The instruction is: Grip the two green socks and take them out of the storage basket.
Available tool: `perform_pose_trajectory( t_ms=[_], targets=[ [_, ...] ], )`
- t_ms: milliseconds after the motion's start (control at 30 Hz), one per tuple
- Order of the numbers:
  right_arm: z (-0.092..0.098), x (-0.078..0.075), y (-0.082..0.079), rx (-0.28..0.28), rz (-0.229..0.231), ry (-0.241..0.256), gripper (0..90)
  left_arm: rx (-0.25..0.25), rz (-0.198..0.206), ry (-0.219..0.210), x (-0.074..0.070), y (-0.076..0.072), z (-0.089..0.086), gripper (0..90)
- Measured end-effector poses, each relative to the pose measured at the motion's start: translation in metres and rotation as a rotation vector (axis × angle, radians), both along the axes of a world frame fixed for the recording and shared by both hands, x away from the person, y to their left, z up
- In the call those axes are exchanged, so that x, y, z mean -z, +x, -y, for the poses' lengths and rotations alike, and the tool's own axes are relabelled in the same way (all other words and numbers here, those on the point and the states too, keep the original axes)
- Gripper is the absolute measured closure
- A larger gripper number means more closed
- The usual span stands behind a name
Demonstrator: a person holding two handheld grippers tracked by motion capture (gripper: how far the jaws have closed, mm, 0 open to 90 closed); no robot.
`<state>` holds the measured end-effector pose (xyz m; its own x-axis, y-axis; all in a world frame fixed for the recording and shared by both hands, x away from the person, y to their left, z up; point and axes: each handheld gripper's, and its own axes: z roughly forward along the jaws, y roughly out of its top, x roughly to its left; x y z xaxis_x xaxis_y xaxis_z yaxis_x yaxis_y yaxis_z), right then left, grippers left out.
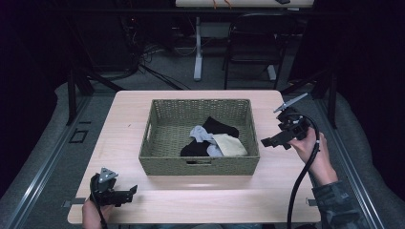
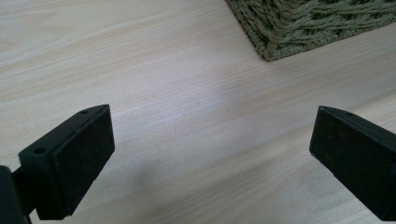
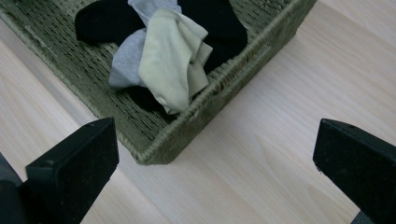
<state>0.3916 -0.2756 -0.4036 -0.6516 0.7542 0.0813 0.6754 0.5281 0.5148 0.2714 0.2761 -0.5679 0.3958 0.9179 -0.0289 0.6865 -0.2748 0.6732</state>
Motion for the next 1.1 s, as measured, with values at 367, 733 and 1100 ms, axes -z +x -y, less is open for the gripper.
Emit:
perform_pose_trajectory(
  t_ms=[367, 733, 1100],
  targets=[
    [-0.035, -0.01, 0.02, -0.058, -0.017, -0.025, 0.0, 0.0, 0.001, -0.001, 0.0, 0.0, 0.0, 0.0],
    [-0.079, -0.005, 0.045, -0.124, -0.051, -0.088, 3.8, 0.003, 0.003, -0.005, 0.0, 0.0, 0.0, 0.0],
    [-0.113, 0.017, 0.068, -0.15, -0.103, -0.162, 23.1, 0.003, 0.002, -0.009, 0.0, 0.0, -0.001, 0.0]
  ],
)
